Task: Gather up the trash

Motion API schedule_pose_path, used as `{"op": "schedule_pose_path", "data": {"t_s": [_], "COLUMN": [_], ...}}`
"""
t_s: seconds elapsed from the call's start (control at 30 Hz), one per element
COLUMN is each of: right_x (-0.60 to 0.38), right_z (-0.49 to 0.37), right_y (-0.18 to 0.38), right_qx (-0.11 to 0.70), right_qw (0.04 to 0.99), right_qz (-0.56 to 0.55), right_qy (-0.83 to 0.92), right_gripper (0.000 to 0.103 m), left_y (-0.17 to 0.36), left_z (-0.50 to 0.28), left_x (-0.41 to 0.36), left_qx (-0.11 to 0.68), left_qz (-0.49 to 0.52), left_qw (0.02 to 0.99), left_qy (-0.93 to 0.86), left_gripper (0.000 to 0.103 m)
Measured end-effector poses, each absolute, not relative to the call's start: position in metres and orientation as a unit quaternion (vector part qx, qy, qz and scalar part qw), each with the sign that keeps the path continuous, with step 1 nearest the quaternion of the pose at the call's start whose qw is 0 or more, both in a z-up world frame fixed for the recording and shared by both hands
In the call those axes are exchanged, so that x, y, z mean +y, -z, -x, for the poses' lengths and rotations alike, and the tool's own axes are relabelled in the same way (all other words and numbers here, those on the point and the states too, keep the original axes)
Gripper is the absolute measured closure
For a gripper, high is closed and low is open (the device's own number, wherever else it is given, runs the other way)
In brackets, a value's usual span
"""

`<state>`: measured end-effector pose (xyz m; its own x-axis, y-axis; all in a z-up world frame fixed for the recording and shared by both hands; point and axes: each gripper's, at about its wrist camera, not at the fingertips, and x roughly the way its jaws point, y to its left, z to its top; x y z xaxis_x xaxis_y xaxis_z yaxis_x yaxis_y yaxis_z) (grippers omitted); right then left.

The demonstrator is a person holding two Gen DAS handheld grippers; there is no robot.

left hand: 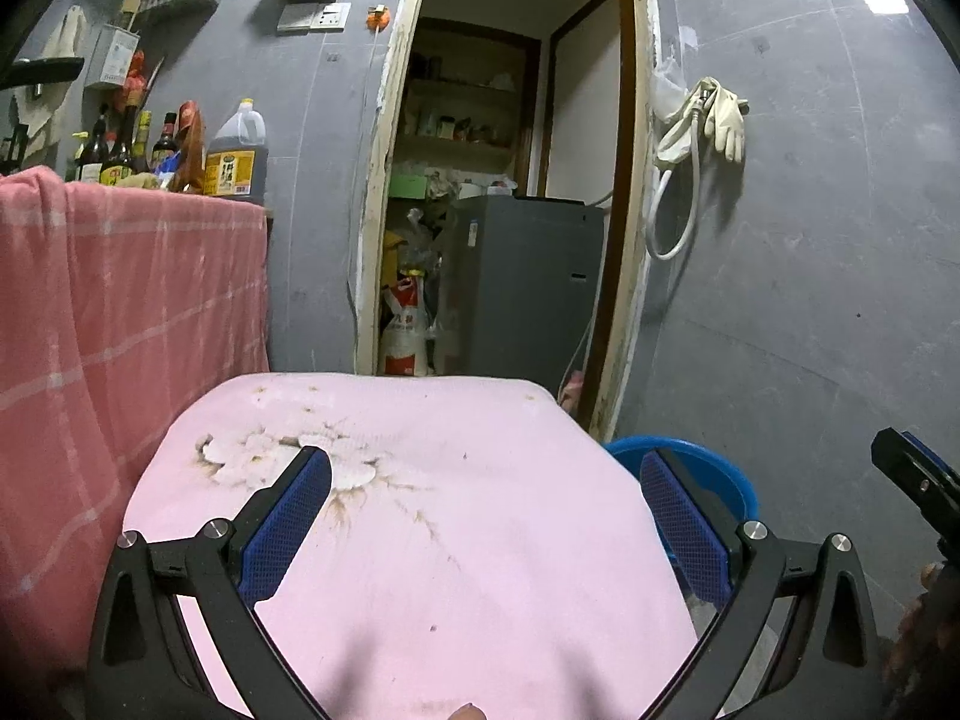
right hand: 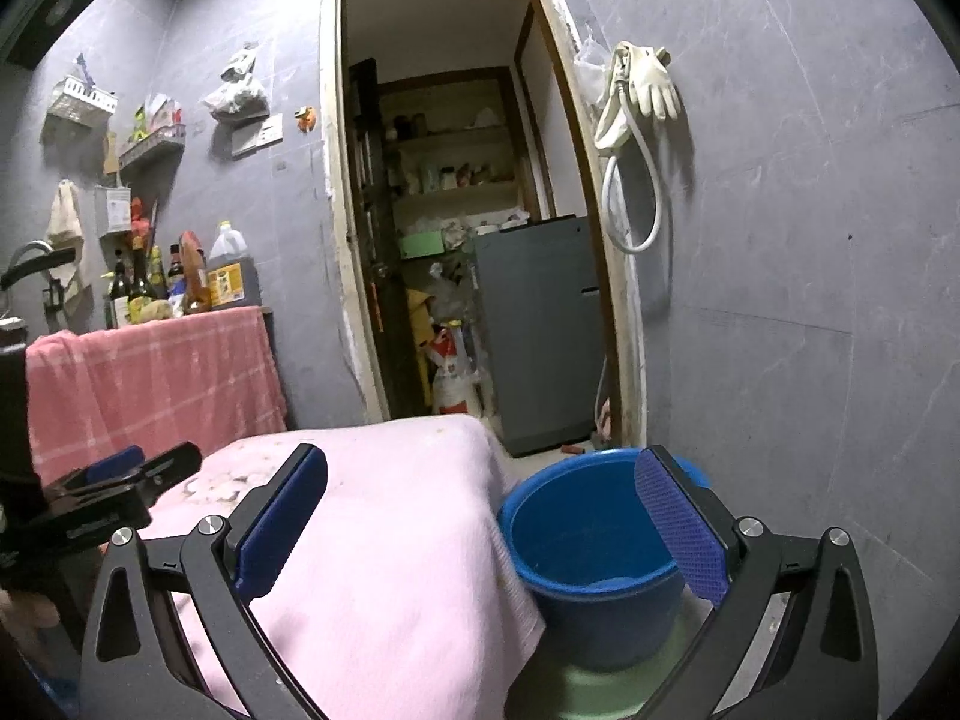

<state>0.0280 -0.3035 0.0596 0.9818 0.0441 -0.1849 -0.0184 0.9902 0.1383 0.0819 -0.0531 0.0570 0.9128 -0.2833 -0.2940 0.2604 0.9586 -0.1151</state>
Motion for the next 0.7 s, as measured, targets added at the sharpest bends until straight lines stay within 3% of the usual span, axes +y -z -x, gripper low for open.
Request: {"op": "schedule_pose_path", "data": {"t_s": [0.7], "right_x": [-0.263], "right_z": [0.001], "right_y": [-0.034], "right_qx": [0.095], "right_qw": [0.995], "right_qz": [-0.035], "right_qy": [-0.008], "right_gripper": [0.000], "left_y": [-0.029], "left_z": [-0.026], "left_x": [-0.022], "left_qx": [0.138], "left_qz": [0.018], "left_qw": [0.986], "left_qy": [0.094], "left_gripper": [0.002]}}
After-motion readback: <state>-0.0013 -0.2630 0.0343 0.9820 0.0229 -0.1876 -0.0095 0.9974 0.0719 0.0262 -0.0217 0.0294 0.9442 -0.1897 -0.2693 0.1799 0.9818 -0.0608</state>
